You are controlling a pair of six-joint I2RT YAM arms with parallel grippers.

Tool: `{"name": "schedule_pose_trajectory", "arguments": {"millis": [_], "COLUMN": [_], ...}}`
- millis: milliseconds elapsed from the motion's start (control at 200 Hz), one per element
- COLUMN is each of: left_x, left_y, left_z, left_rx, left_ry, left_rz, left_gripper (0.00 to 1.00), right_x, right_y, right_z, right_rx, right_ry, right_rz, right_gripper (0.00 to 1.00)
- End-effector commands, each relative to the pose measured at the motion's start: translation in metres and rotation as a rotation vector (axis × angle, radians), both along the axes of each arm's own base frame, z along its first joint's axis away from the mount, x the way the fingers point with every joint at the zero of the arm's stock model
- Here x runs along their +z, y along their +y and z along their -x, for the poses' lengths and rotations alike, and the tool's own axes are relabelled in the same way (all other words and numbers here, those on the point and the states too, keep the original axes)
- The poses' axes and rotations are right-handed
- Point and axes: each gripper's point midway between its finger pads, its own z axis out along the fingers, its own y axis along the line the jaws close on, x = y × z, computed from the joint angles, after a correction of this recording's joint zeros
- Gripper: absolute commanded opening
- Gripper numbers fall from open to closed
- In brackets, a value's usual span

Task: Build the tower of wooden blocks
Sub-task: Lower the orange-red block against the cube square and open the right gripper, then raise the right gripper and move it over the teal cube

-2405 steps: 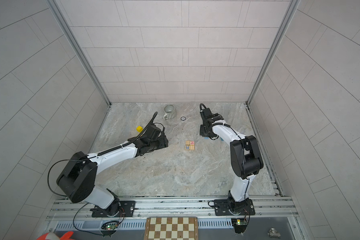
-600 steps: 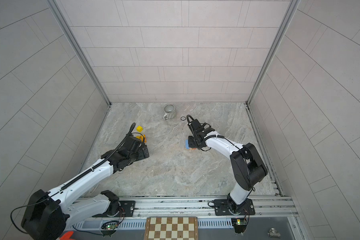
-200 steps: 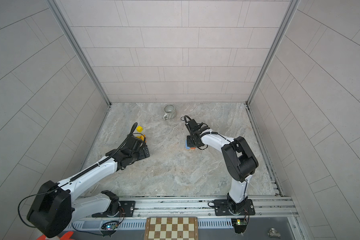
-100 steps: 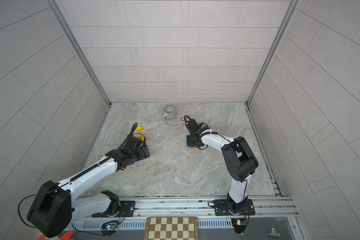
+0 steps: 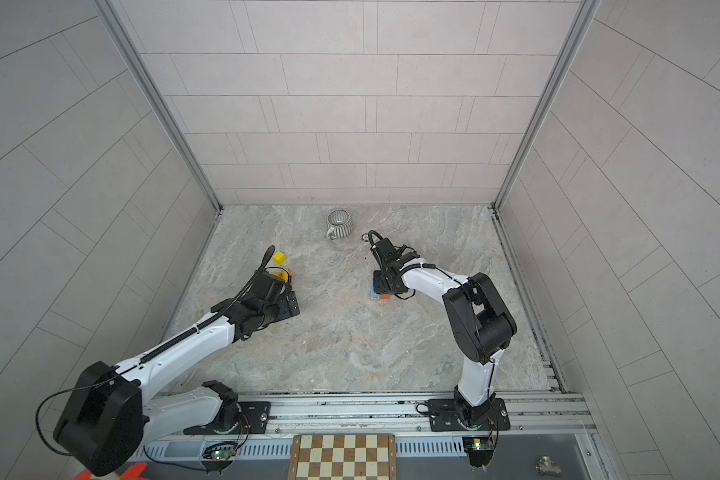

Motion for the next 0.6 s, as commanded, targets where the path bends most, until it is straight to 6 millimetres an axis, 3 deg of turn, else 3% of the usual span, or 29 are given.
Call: {"name": "schedule_pose_trajectory", "arguments": {"millis": [0, 315, 480, 590], "left_x": [0.009, 0.013, 0.014, 0.017], "left_y": [0.0, -0.013, -0.019, -0.024], "left_z": [-0.001, -0.006, -0.012, -0.017], "left_rx": [-0.005, -0.044, -0.053, -0.062], "left_ry": [-0.01, 0.009, 0.017, 0.018], "left_rz": [0.01, 0.043, 0.055, 0.069], "left_gripper": [1.0, 1.0, 0.99, 0.99], "right_x": [0.011, 0.045, 0.061, 0.069], "right_y": [-0.002, -0.016, -0.044, -0.072], "right_z": [-0.002, -0.005, -0.005, -0.004], "right_rx": [-0.017, -0.034, -0.071, -0.117], "right_ry": [-0.018, -0.073, -0.095, -0.107], "right_rz": [-0.006, -0.036, -0.057, -0.056], "right_gripper": [0.41, 0.39, 0.38, 0.45]}}
